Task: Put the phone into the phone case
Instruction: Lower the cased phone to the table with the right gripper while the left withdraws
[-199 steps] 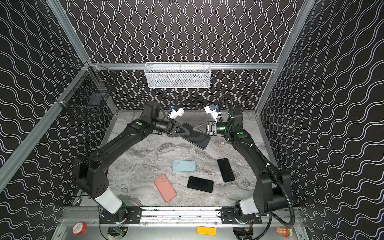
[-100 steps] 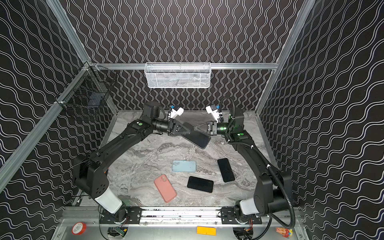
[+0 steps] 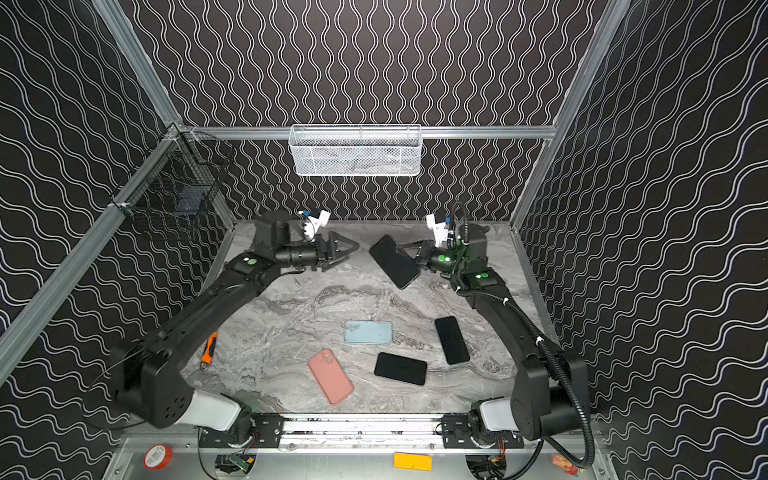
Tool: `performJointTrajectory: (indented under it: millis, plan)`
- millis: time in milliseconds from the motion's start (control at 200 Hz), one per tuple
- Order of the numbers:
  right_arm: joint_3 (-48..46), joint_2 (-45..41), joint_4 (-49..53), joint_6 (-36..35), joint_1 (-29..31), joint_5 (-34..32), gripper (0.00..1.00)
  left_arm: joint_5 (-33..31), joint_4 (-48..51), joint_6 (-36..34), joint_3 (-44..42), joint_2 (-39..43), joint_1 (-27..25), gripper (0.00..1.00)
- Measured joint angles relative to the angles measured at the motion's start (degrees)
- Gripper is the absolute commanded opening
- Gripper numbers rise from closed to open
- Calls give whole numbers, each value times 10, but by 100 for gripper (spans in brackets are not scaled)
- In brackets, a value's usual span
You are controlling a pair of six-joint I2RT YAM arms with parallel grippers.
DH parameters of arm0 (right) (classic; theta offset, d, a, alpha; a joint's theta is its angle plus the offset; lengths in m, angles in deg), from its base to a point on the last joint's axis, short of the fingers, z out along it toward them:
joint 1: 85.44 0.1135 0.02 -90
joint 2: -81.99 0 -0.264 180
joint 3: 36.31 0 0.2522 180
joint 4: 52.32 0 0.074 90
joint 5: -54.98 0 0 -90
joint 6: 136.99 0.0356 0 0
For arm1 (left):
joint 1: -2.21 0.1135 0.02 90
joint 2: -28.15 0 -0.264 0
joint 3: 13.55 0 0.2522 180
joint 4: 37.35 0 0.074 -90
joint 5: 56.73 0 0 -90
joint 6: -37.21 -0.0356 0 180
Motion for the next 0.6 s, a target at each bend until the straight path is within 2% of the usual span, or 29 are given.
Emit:
performJointTrajectory:
  millis: [125, 235, 315, 466, 601]
  plan:
    - [-1, 26, 5, 24, 66, -139, 0, -165, 110, -41, 2, 75, 2, 98]
    - [2, 72, 4, 56, 132, -250, 0, -308, 180, -56, -26, 156, 3, 98]
    - [20, 115, 3, 79, 182, -323, 0, -386, 214, -61, -59, 216, 4, 98]
    - [75, 203, -14, 111, 251, -437, 0, -474, 257, -68, -110, 292, 4, 98]
    - [133, 295, -28, 123, 294, -513, 0, -503, 279, -69, -156, 339, 4, 98]
